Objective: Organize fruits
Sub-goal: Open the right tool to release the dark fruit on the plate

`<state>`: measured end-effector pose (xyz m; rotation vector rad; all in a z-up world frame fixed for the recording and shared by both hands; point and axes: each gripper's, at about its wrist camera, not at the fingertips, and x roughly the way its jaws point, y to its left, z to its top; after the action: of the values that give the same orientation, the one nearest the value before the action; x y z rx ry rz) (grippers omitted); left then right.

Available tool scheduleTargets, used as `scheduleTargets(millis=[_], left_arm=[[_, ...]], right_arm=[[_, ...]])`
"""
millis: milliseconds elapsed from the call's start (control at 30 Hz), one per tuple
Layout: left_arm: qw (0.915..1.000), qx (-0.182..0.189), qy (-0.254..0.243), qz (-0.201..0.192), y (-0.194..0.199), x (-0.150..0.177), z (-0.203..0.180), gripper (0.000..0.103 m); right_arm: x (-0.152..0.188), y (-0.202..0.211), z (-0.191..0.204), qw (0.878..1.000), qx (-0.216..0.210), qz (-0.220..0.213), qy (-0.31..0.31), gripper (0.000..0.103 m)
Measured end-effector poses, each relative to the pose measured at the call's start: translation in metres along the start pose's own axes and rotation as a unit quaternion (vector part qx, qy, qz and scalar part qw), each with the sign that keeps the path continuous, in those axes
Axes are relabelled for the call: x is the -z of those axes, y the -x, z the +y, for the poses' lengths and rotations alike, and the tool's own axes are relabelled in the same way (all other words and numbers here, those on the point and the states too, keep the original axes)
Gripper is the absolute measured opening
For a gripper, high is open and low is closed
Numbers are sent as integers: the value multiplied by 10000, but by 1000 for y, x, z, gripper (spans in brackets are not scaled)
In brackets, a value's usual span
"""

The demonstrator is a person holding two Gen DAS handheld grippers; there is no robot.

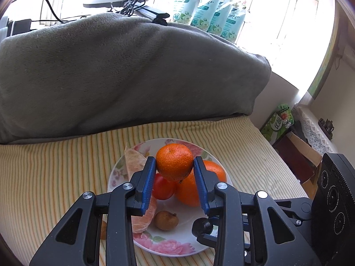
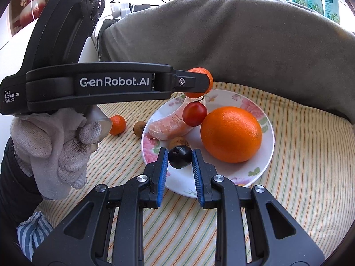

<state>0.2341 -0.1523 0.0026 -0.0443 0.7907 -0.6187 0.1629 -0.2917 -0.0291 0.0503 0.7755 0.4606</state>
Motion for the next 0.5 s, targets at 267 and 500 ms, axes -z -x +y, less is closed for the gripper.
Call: scheduleTargets(millis=[267, 500], left_arm=[[10000, 20, 1, -40, 1, -1, 0, 35], [9999, -6, -15, -110, 7, -3, 0, 54]], right_arm=[[0, 1, -1, 10000, 27, -32, 15, 24], [-2, 2, -1, 9999, 29, -101, -17, 50]])
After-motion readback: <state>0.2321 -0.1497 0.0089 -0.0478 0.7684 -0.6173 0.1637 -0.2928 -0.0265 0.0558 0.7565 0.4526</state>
